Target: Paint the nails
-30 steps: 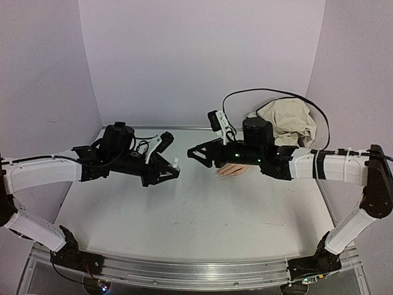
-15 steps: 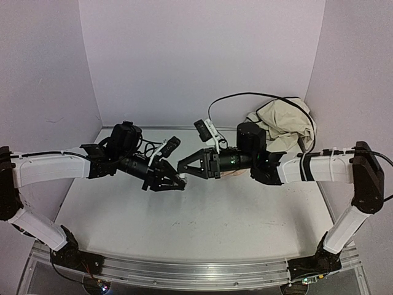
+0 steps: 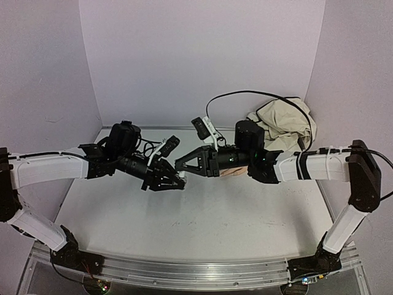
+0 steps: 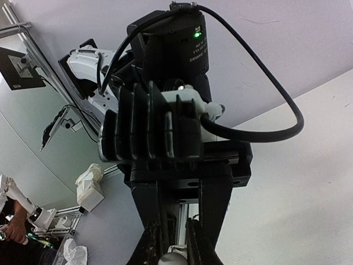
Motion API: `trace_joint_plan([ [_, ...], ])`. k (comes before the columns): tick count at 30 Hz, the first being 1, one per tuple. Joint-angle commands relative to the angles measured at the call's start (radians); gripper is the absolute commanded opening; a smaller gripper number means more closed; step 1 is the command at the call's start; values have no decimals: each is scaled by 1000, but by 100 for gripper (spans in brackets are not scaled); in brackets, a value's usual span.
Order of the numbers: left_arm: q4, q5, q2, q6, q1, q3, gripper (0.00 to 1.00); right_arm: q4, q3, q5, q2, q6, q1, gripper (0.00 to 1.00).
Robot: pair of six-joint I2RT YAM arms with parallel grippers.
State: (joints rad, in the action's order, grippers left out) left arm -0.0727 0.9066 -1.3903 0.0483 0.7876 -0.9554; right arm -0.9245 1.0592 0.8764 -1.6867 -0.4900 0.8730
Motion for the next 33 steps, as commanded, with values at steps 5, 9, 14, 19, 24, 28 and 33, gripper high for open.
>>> trace_joint_plan([
  [5,54,-294,122,35,-1,-9,0,11,42,-16,-5,47,18,0],
  [9,53,-577,150,52,-2,16,0,170,98,-230,-19,107,59,0],
  [14,50,-862,186,70,-2,47,0,344,201,-864,-72,63,191,0],
  [19,51,-896,205,72,-2,55,0,429,342,-1107,-156,-31,274,0],
  [24,50,-880,205,76,-2,52,0,423,361,-1083,-137,-16,274,0],
  [28,51,-838,204,76,-2,49,0,410,351,-1048,-101,48,273,8],
  [33,50,-766,185,67,-1,38,0,407,299,-1018,-29,75,235,34],
])
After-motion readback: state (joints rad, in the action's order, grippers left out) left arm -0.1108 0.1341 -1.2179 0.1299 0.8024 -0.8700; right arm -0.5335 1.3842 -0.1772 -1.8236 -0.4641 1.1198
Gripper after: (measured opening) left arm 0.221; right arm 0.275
